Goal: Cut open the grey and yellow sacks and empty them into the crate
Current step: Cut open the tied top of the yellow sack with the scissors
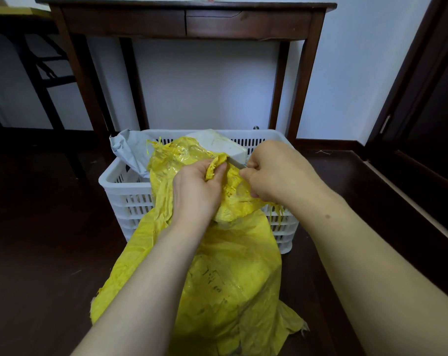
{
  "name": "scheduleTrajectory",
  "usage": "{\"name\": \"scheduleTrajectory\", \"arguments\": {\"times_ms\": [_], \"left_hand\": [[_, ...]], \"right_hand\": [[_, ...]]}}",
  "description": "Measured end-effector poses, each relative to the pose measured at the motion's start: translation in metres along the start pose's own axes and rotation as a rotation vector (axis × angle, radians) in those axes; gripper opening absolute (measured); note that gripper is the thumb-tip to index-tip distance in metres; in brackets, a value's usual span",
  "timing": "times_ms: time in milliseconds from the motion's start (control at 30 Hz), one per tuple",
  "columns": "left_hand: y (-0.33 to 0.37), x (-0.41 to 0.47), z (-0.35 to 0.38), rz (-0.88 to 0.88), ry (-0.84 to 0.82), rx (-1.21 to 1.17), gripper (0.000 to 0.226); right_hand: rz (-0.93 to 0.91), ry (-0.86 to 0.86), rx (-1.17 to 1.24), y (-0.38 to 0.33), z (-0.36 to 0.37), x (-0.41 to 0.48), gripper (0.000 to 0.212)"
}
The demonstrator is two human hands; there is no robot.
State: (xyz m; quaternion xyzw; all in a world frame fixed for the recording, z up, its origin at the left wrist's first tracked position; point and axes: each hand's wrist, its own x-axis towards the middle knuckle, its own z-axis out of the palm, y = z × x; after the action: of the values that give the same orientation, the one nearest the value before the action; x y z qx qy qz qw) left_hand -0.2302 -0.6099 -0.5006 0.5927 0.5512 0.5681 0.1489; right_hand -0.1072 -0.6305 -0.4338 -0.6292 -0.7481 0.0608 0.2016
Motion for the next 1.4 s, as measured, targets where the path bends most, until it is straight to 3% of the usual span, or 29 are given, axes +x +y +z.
{"name": "scheduleTrajectory", "arguments": {"times_ms": [133, 200, 267, 367, 433, 500, 600, 700, 800, 967, 1067, 1167, 1267, 1333, 1400], "left_hand": [[0.005, -0.006, 0.004, 0.046, -0.060, 0.077, 0.018], [0.009, -0.011, 0.009, 0.083, -0.109, 0.104, 0.018], [0.008, -0.016, 0.011, 0.070, -0.142, 0.140, 0.019], [-0.002, -0.012, 0.004, -0.030, -0.127, 0.151, 0.020], [-0.003, -0.006, -0.003, -0.098, -0.094, 0.074, 0.013], [0.005, -0.004, -0.005, -0.158, -0.101, -0.032, 0.007], [0.015, -0.007, -0.002, -0.168, -0.129, -0.093, 0.012], [0.013, -0.009, -0.002, -0.169, -0.113, -0.124, 0.018], [0.009, -0.008, -0.007, -0.187, -0.038, -0.113, 0.023], [0.014, -0.005, -0.016, -0.147, 0.069, -0.045, 0.020], [0.014, -0.001, -0.024, -0.186, 0.075, -0.093, 0.020], [0.011, 0.004, -0.034, -0.224, 0.062, -0.183, 0.019], [0.014, 0.004, -0.036, -0.281, -0.036, -0.246, 0.013], [0.016, 0.005, -0.034, -0.293, -0.109, -0.249, 0.029], [0.014, 0.004, -0.031, -0.233, -0.114, -0.053, 0.045]], "right_hand": [[-0.003, 0.107, -0.055, 0.001, 0.017, 0.001, 0.038], [0.014, 0.150, -0.036, 0.006, 0.019, 0.005, 0.031], [0.102, 0.188, 0.216, 0.016, 0.015, 0.014, 0.025], [0.207, 0.285, 0.683, 0.036, -0.003, 0.021, 0.035], [0.202, 0.264, 0.681, 0.044, -0.004, 0.020, 0.035], [0.185, 0.191, 0.651, 0.042, 0.003, 0.016, 0.022], [0.197, 0.105, 0.696, 0.035, 0.010, 0.015, 0.045], [0.169, 0.055, 0.694, 0.031, 0.014, 0.015, 0.028], [0.174, 0.079, 0.715, 0.031, 0.018, 0.015, 0.015], [0.234, 0.076, 0.865, 0.033, 0.018, 0.021, 0.026], [0.264, 0.154, 0.783, 0.042, 0.022, 0.023, 0.018], [0.381, 0.227, 0.696, 0.064, 0.023, 0.024, 0.029], [0.364, 0.111, 0.660, 0.066, 0.019, 0.023, 0.028], [0.339, -0.024, 0.724, 0.057, 0.012, 0.018, 0.022], [0.299, -0.115, 0.743, 0.051, 0.000, 0.013, 0.017]]}}
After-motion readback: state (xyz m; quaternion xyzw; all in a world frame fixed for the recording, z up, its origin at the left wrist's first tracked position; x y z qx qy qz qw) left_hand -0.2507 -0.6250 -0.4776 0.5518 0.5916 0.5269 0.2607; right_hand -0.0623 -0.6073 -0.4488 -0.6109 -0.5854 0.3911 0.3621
